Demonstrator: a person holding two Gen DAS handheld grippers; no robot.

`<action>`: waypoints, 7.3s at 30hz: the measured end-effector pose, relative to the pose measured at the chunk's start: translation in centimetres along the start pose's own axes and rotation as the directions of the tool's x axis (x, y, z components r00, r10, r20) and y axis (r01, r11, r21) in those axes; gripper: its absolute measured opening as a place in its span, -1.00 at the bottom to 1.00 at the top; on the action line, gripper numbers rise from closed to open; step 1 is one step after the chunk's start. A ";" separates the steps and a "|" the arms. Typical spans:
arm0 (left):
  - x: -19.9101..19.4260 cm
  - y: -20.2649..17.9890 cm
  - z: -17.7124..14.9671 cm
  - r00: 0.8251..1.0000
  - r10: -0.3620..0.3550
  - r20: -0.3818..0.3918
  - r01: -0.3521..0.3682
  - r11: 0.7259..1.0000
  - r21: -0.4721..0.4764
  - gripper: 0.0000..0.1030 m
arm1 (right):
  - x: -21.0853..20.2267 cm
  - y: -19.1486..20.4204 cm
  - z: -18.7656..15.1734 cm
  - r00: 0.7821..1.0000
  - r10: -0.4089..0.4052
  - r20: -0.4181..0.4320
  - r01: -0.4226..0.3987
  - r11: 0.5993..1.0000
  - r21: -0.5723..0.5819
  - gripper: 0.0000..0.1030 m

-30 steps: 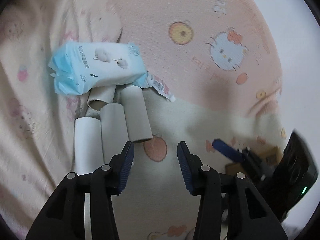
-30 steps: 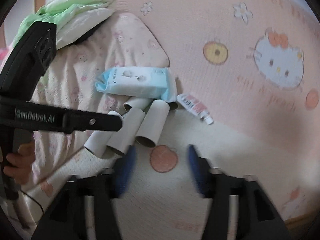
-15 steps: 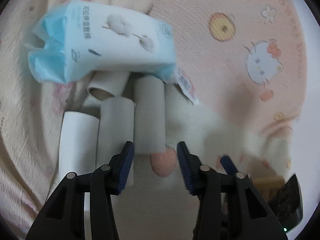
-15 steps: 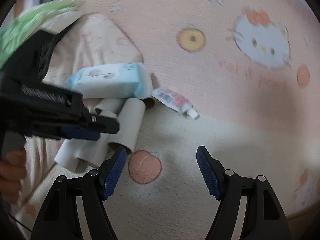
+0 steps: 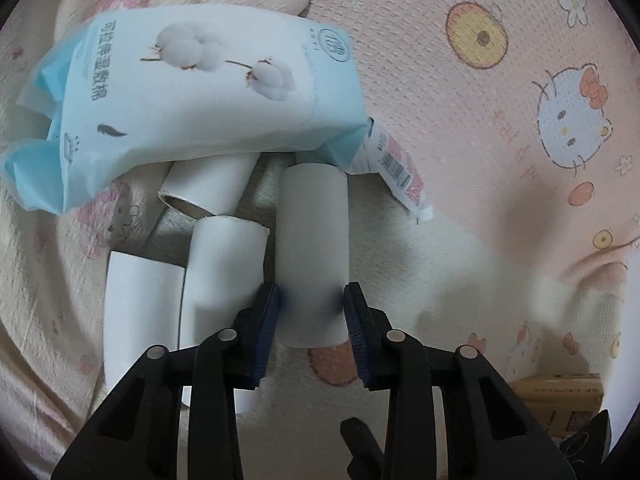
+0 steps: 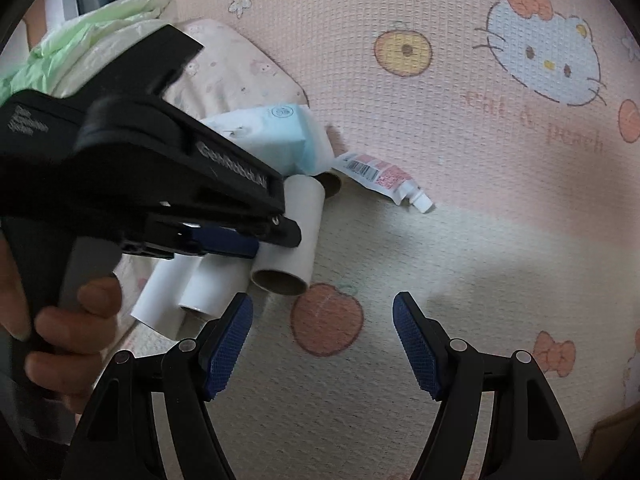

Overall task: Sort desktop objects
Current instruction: 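Close the left gripper on a fourth white cardboard tube, then lift the fourth tube with the left gripper and turn it upright, then carry the upright tube with the left gripper over the cardboard box, then lower the tube into the box beside the standing tubes, then open the left gripper to release the tube in the box, then withdraw the left tool from the box toward the tube pile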

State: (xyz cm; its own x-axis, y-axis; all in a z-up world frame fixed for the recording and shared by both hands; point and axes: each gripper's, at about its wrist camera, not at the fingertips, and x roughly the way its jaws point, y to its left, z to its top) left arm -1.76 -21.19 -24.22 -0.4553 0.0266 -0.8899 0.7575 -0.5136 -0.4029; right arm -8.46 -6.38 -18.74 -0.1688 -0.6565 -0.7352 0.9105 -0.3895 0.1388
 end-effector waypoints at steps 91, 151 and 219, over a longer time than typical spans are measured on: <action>-7.9 -11.1 -6.3 0.864 -0.502 -0.048 0.488 0.808 0.329 -0.08 | -13.8 -2.4 0.1 0.984 -0.134 0.119 0.137 0.990 -0.021 -0.09; -4.9 -37.8 -20.5 0.769 -0.333 -0.545 0.617 0.608 0.499 -0.09 | -32.6 -22.7 -6.2 0.959 -0.282 -0.019 0.275 0.915 0.296 -0.09; -1.1 -37.0 -19.6 0.845 -0.156 -0.511 0.446 0.732 0.515 -0.58 | -32.1 -22.8 -7.8 0.892 -0.311 -0.328 0.375 0.914 0.154 0.20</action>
State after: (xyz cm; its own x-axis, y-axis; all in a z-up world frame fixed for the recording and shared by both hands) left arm -20.14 14.57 -12.55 -0.2637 0.5406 -0.7989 0.1103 -0.8059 -0.5817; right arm -20.88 28.59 -3.50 -0.3097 -0.2524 -0.9167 0.7107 -0.7019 -0.0468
